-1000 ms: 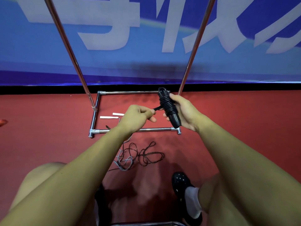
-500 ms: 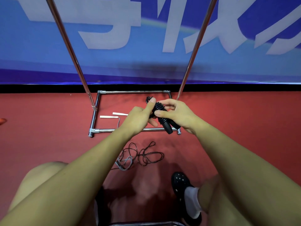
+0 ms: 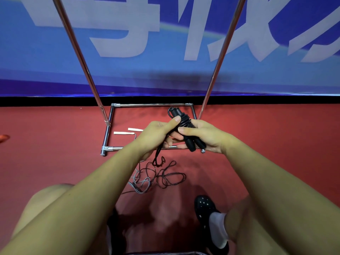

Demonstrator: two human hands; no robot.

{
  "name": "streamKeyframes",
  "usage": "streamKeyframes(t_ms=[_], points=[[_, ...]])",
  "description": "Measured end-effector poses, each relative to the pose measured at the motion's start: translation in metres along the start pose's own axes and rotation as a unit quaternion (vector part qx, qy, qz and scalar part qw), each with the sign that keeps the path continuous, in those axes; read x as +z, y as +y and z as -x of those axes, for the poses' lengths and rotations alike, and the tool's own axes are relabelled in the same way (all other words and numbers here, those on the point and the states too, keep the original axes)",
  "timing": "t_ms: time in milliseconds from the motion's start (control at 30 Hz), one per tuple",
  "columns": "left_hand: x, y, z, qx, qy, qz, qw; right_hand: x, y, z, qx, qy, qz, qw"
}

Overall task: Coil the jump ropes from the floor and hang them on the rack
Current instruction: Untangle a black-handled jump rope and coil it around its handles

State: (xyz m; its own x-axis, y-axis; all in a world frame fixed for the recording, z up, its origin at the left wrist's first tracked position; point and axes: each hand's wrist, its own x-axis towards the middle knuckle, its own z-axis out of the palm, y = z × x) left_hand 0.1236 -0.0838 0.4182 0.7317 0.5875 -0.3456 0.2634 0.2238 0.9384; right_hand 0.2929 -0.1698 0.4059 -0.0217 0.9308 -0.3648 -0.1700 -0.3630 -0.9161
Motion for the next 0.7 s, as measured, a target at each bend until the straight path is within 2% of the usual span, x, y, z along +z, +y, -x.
streamKeyframes(t_ms=[167, 233, 333, 433, 600, 700], points=[[-0.005, 0.001, 0.005, -0.148, -0.071, -0.002, 0.986, -0.003, -0.009, -0.001, -0.056, 0.082, 0.045, 0.994], [-0.009, -0.005, 0.004, -0.183, -0.107, 0.009, 0.977, -0.010, -0.013, -0.001, -0.072, 0.116, 0.036, 0.990], [-0.009, -0.008, 0.001, -0.166, -0.116, 0.031, 0.979, -0.018, -0.013, 0.003, -0.075, 0.127, 0.045, 0.988], [-0.005, -0.007, -0.002, -0.117, -0.082, 0.035, 0.989, -0.024, -0.013, 0.006, -0.077, 0.123, 0.040, 0.989], [-0.004, -0.010, -0.009, -0.068, -0.021, 0.101, 0.992, -0.030, -0.014, 0.008, -0.072, 0.139, 0.044, 0.987], [-0.005, -0.013, -0.011, -0.033, 0.013, 0.028, 0.999, -0.030, -0.012, 0.006, -0.072, 0.156, 0.051, 0.984]])
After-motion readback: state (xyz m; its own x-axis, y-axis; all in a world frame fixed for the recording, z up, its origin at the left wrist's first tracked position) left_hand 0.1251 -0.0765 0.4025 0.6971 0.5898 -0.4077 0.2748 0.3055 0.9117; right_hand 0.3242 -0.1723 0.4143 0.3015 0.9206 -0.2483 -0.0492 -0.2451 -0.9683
